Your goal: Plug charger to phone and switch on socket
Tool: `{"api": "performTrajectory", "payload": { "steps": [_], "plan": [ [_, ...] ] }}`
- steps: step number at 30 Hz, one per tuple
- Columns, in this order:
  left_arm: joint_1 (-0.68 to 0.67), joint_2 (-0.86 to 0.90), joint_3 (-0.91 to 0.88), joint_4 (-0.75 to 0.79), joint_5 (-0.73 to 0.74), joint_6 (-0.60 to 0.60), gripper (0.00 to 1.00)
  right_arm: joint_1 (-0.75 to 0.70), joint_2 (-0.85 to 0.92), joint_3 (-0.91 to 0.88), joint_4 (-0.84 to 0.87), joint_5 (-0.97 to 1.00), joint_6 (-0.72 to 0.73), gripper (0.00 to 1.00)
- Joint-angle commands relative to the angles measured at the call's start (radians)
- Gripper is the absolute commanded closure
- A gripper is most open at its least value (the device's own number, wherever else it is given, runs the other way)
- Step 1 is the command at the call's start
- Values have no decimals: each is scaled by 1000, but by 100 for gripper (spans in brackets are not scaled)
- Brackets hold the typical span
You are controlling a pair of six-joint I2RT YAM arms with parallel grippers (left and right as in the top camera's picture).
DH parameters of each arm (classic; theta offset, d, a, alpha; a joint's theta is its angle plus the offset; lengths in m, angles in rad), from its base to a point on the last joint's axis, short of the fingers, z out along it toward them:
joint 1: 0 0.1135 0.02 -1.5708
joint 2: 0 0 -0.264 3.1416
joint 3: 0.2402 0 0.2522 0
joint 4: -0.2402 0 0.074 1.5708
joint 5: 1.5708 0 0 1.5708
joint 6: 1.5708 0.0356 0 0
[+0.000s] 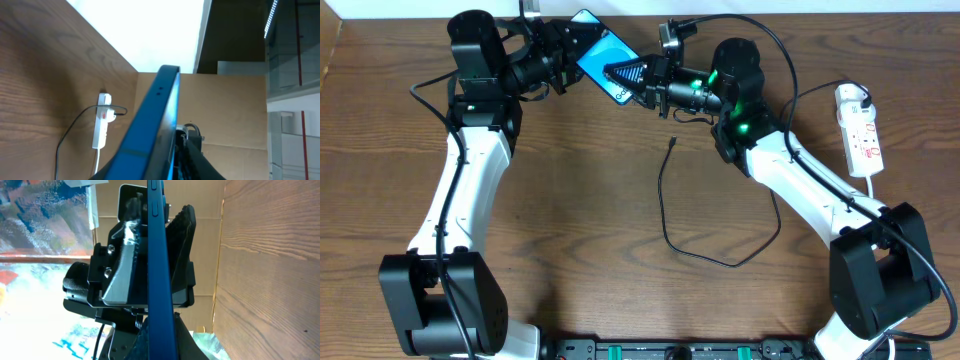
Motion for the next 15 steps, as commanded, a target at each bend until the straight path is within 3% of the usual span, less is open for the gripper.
{"api": "performTrajectory", "payload": {
  "steps": [1, 11, 15],
  "plan": [
    [-13, -18, 34, 8, 26, 13, 75, 40, 9, -7, 0, -32, 7, 99],
    [-24, -18, 34, 8, 26, 13, 76, 52, 9, -7, 0, -10, 28, 99],
    [-24, -18, 34, 8, 25, 37, 92, 52, 9, -7, 0, -9, 29, 99]
  ]
}}
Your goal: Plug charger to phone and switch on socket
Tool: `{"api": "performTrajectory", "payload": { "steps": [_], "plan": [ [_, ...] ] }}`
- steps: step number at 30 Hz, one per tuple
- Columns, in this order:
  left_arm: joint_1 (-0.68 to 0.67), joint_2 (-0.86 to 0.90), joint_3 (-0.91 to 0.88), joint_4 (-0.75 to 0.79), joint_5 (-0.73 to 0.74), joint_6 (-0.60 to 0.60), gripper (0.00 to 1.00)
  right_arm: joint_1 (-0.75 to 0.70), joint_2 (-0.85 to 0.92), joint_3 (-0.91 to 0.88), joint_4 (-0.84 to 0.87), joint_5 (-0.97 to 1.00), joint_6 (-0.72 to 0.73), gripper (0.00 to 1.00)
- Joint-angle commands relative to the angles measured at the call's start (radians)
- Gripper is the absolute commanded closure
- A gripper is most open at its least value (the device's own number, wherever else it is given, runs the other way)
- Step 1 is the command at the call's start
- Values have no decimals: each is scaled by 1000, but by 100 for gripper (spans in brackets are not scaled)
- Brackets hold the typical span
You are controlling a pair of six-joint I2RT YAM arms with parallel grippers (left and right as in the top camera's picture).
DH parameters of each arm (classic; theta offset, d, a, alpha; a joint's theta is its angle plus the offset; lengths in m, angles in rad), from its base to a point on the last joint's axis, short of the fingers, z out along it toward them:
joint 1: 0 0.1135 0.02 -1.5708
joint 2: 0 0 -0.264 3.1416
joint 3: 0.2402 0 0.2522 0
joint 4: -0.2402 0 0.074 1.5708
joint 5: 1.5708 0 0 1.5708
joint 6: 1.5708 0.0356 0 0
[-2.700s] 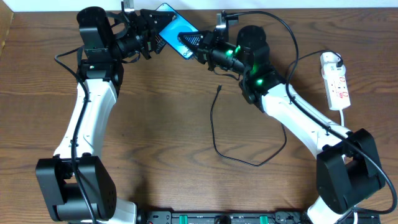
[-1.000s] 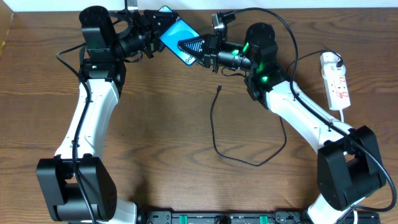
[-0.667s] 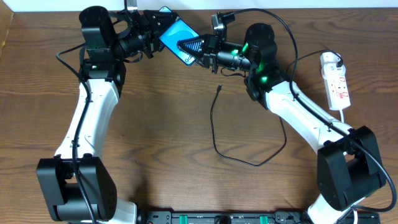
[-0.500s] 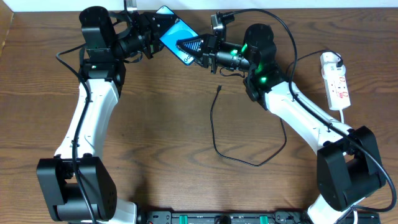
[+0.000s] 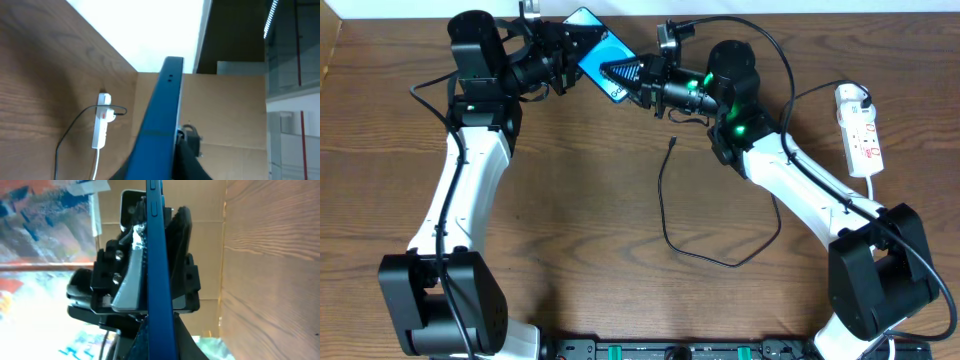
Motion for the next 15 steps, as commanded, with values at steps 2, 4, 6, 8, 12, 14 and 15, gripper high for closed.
{"api": "performTrajectory", "payload": {
  "steps": [2, 4, 6, 8, 12, 14, 15],
  "plan": [
    [-24, -18, 34, 6, 23, 50, 93, 36, 9, -7, -7, -53, -28, 99],
    [-24, -18, 34, 6, 20, 50, 93, 36, 9, -7, -7, -50, -28, 99],
    [-24, -18, 34, 6, 20, 50, 93, 36, 9, -7, -7, -50, -29, 95],
    [-23, -18, 34, 6, 20, 50, 93, 35, 9, -7, -7, -50, -29, 84],
    [-4, -18, 34, 6, 20, 78, 93, 27, 9, -7, -8, -50, -48, 63],
    [13, -18, 34, -1, 21, 108, 92, 18, 9, -7, -8, -55, -78, 53],
    [24, -18, 34, -18, 21, 126, 92, 13, 9, -7, -10, -59, -89, 50]
  ]
}}
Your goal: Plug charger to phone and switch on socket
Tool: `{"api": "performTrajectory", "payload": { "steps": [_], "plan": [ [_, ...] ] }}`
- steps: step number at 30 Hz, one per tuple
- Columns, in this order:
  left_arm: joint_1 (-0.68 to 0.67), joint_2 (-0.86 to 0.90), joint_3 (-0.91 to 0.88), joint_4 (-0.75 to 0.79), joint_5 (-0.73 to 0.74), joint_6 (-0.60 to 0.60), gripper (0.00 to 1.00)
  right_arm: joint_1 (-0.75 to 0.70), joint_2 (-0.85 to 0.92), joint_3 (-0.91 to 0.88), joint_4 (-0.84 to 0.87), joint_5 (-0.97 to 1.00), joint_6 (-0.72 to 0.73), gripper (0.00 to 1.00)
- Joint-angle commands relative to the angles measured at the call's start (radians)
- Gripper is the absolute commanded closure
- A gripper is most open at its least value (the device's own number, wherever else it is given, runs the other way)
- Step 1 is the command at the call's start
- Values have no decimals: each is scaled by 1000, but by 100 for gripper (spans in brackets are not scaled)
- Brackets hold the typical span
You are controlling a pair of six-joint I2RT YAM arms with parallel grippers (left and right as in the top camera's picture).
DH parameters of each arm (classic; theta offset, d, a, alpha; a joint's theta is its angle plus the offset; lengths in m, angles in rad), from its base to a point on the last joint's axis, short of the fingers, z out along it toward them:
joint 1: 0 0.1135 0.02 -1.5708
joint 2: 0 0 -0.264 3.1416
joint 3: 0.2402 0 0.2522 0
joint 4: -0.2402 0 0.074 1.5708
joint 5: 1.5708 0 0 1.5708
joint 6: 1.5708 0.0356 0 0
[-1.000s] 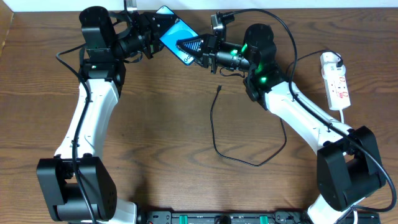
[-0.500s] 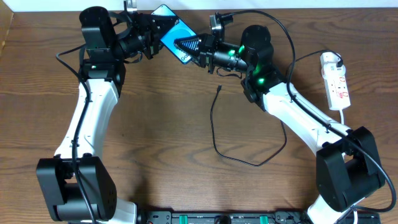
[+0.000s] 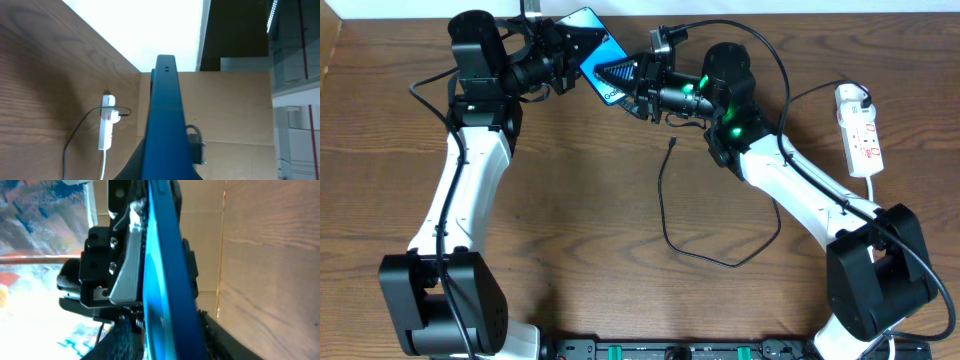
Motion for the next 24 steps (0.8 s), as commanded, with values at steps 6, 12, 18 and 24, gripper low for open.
{"api": "performTrajectory", "payload": {
  "steps": [6, 12, 18, 24],
  "plan": [
    [93, -18, 34, -210, 8, 233, 93, -46, 9, -6, -127, -48, -211, 43],
    [154, -18, 33, -436, -82, 331, 93, -76, 9, -6, -460, 47, -525, 41],
    [164, -18, 33, -571, -200, 335, 93, -71, 9, -6, -767, 290, -731, 43],
    [164, -16, 32, -569, -152, 428, 92, -60, 9, -5, -875, 434, -819, 49]
  ]
}}
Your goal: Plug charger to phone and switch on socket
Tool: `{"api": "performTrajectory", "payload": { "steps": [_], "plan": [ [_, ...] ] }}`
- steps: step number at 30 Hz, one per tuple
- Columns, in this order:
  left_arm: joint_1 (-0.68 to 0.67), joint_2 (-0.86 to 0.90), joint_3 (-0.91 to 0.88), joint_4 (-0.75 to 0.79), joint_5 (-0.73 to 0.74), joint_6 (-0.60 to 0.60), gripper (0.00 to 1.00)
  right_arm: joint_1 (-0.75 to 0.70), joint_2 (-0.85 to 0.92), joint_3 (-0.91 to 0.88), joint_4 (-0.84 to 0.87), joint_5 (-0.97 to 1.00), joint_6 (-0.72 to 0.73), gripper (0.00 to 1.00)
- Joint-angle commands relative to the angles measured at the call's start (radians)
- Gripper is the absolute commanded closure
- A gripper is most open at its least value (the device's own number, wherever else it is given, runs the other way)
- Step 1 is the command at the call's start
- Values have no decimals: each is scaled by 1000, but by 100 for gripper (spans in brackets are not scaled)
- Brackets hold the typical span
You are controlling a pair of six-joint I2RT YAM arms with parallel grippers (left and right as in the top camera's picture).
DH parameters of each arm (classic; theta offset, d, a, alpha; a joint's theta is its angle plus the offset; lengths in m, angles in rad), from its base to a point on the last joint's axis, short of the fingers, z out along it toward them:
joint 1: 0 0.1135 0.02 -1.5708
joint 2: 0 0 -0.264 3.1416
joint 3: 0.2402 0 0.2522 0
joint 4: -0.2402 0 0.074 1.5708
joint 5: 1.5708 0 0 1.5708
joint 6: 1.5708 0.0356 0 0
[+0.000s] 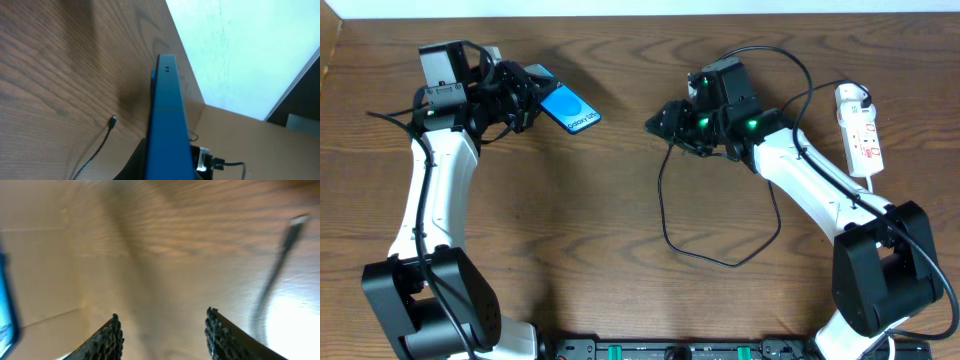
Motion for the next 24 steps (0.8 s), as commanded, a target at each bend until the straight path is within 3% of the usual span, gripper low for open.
{"api": "performTrajectory", "payload": {
  "steps": [1, 8, 24],
  "plan": [
    [2, -15, 27, 5, 48, 87, 92, 12, 8, 3, -18, 137, -101, 49],
    [2, 23, 27, 72, 215, 84, 93, 11, 93, 72, -134, 183, -108, 55],
    [2, 60, 27, 71, 256, 55, 93, 14, 320, 133, -113, 101, 11, 68]
  ]
}}
